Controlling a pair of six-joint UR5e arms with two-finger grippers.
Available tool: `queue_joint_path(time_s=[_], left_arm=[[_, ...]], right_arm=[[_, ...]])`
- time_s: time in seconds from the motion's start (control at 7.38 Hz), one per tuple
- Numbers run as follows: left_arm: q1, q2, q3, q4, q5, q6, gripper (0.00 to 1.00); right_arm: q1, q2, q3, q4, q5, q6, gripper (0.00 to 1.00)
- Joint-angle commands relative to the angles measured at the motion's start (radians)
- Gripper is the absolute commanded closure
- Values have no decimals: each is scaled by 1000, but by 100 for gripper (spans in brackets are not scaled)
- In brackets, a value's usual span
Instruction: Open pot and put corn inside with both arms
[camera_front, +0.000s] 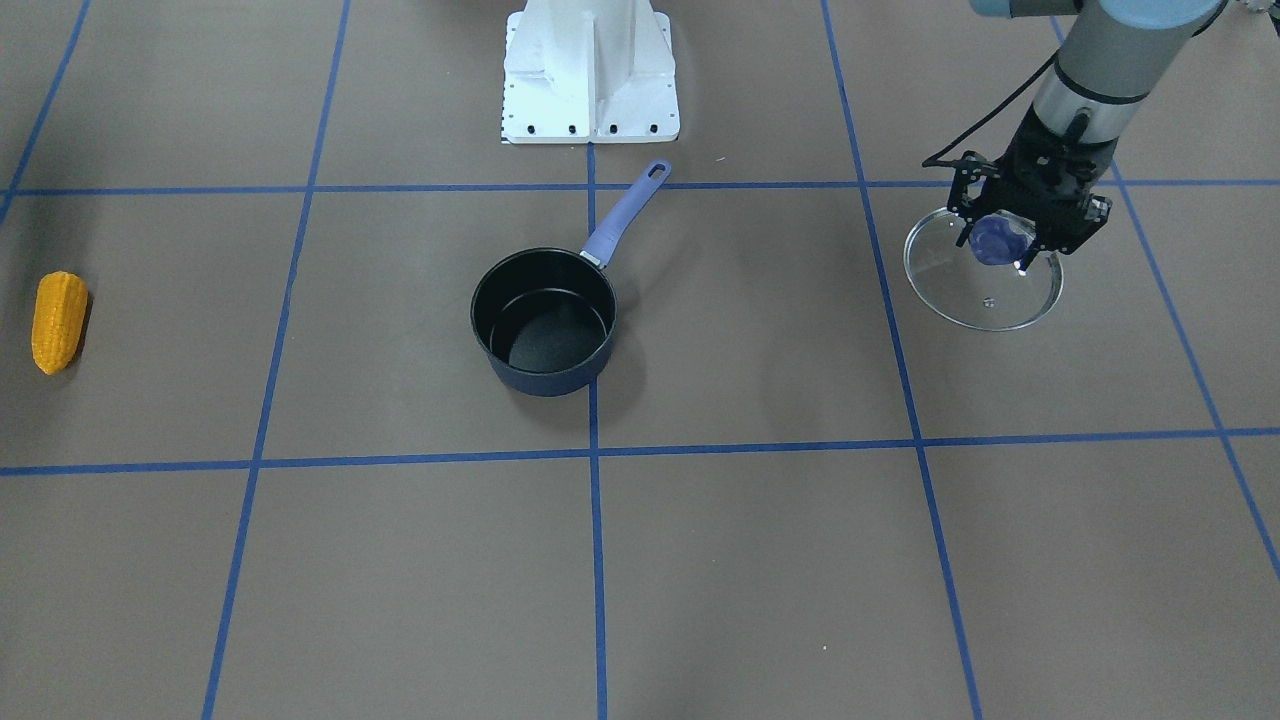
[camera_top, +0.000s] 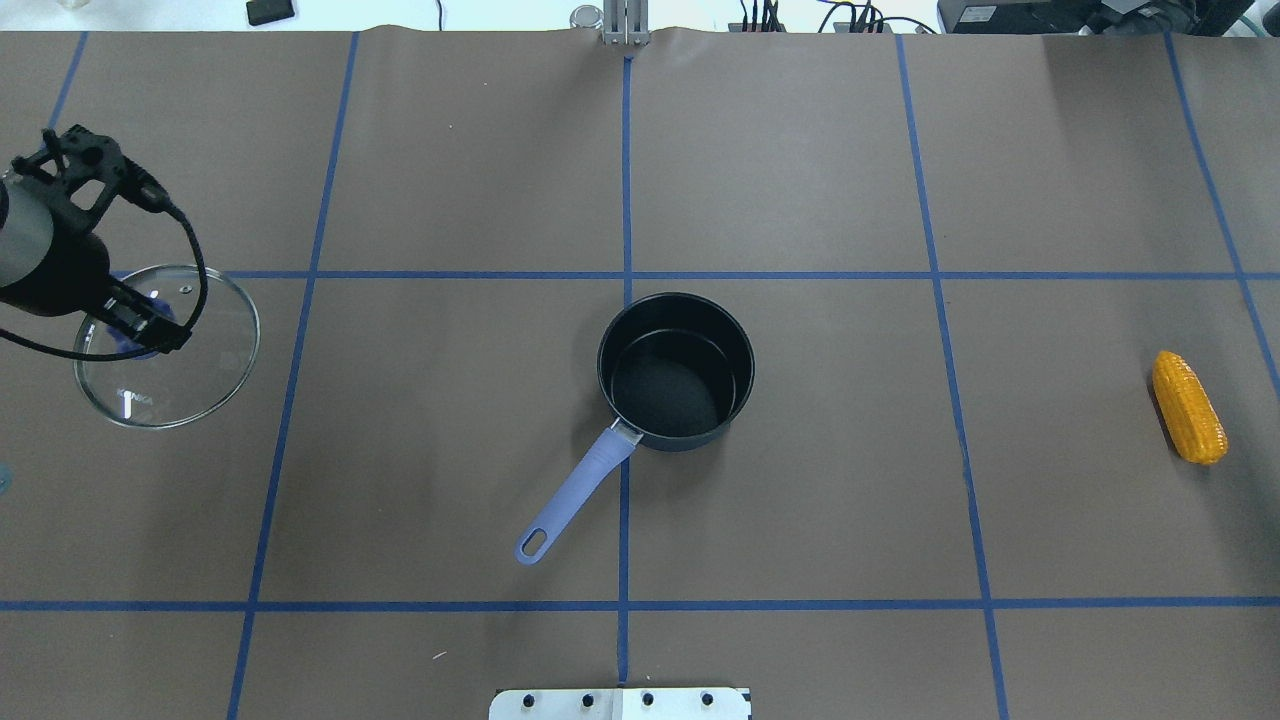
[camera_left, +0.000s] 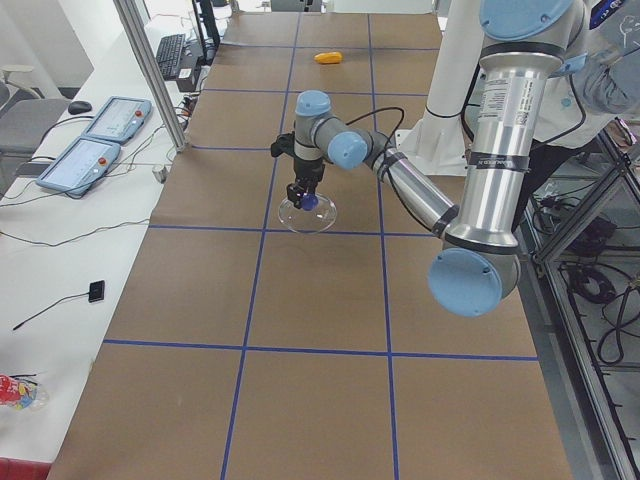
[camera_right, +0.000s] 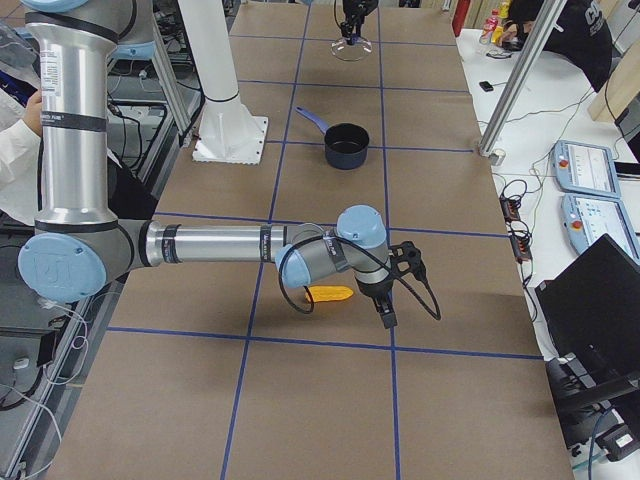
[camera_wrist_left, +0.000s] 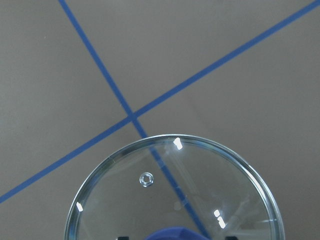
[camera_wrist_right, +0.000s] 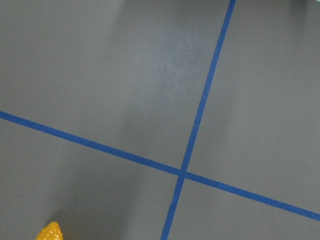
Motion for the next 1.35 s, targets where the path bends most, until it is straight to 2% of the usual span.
queue_joint_path(time_s=[0.0, 0.27, 0.54, 0.68, 1.08, 1.22], left_arm=[[5, 122, 27, -147, -65, -107, 92], [19, 245, 76, -354, -66, -119, 92], [24, 256, 255, -589, -61, -120, 92], [24, 254, 306, -658, -58, -125, 92], [25, 236, 343, -662, -55, -114, 89], [25, 224, 357, -662, -55, -111, 82]], right_arm=[[0, -1, 0, 0, 2, 0, 0], [-2, -1, 0, 0, 2, 0, 0], [-2, -1, 0, 0, 2, 0, 0], [-2, -1, 0, 0, 2, 0, 0], [-3, -1, 0, 0, 1, 0, 0], [-3, -1, 0, 0, 1, 0, 0]])
